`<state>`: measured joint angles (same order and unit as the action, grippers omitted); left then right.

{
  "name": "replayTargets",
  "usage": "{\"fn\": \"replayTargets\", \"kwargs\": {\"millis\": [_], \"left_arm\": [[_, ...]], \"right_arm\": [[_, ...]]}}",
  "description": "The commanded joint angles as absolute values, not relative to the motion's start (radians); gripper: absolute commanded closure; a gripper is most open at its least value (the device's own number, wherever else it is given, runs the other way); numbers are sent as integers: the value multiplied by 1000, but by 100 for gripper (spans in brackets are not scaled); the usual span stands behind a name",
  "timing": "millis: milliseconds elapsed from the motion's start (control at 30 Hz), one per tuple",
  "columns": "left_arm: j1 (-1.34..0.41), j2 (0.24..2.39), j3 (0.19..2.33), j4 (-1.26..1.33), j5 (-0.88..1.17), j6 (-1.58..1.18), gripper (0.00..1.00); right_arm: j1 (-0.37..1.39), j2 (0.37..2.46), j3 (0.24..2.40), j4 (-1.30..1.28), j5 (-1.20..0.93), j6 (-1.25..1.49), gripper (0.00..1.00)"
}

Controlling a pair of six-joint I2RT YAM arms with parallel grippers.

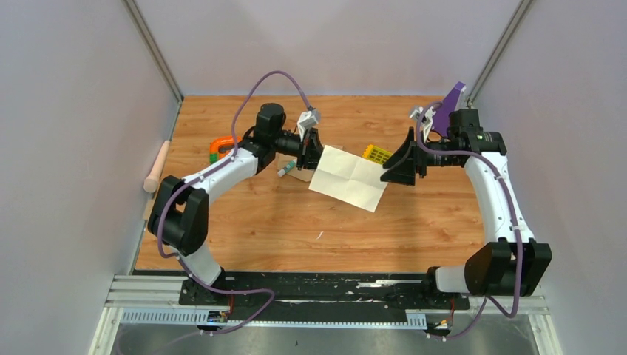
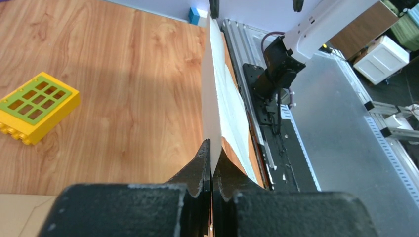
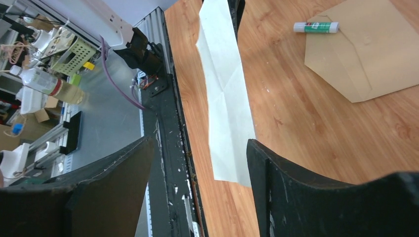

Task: Place the letter into the envelope and seal it
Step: Fold the letter.

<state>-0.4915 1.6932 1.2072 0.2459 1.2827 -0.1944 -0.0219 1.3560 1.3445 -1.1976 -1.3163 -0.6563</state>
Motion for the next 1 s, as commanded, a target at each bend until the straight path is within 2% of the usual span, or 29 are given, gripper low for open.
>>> {"fn": "replayTargets", "kwargs": {"millis": [0,133,267,433,800,967], "left_arm": [[-501,1634,1287,-163,1295,164,100],[-501,1678,1406,-587,1244,491,100],[-503,1736,1473,-836,1205,655,100],[-533,1737,1474,-910,1163,738,100],[-559,1727,1486,-934,1147,787,100],[-581,1754,1520,-976,1149,814,100]], "right_arm": [[-18,1321,1397,-1128,-1311,-674,29],[-17,1315,1376,-1119,-1306,-705,28],[56,1338,1299,-1051,-1272,-696,28],[188,1420,1275,-1043,-1188,-688,29],[272,1456,1215,-1032,-1125,-709,31],[273,1483,1205,-1032,-1134,-709,35]]}}
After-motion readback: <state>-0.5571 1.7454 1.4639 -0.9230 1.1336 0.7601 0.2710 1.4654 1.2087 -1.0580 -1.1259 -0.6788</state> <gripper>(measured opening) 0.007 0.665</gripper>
